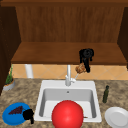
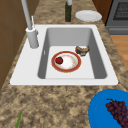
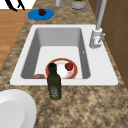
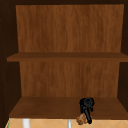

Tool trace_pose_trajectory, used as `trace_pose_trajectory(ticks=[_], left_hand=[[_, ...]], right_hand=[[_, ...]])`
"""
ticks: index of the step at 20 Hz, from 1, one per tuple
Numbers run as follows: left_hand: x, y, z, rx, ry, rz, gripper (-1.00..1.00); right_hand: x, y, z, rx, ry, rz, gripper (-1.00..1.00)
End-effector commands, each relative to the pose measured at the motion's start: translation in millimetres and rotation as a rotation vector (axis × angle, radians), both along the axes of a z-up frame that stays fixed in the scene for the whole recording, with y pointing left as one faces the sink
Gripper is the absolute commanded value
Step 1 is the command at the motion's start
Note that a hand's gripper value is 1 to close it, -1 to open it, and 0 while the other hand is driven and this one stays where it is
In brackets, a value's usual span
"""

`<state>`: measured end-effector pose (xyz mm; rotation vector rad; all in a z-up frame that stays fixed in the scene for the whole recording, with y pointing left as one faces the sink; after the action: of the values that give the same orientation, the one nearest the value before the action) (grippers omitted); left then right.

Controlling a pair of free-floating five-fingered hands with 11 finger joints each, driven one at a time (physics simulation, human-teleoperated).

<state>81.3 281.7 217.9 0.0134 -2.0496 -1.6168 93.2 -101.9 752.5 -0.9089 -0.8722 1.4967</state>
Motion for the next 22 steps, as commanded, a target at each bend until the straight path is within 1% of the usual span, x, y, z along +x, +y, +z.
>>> trace_pose_trajectory(ticks=[1, 4, 7, 11, 15, 18, 19, 22], left_hand=[[0.0, 0, 0, 0.0, 0.0, 0.0, 0.0], [0.0, 0, 0, 0.0, 0.0, 0.0, 0.0], [0.0, 0, 0, 0.0, 0.0, 0.0, 0.0], [0.0, 0, 0, 0.0, 0.0, 0.0, 0.0], [0.0, 0, 0, 0.0, 0.0, 0.0, 0.0], [0.0, 0, 0, 0.0, 0.0, 0.0, 0.0], [0.0, 0, 0, 0.0, 0.0, 0.0, 0.0], [0.0, 0, 0, 0.0, 0.0, 0.0, 0.0]], right_hand=[[11, 8, 25, 0.0, -0.043, -0.07, 1.0], [21, 13, 41, -0.005, -0.055, -0.08, 1.0], [37, 16, 55, 0.011, -0.053, -0.078, 1.0], [71, 16, 64, 0.057, -0.048, -0.049, 1.0], [102, 11, 72, 0.078, -0.039, -0.019, 1.0], [127, -2, 65, 0.072, -0.034, -0.017, 1.0], [135, -6, 59, 0.064, -0.032, -0.015, 1.0], [157, -17, 38, 0.071, -0.047, -0.014, 1.0]])
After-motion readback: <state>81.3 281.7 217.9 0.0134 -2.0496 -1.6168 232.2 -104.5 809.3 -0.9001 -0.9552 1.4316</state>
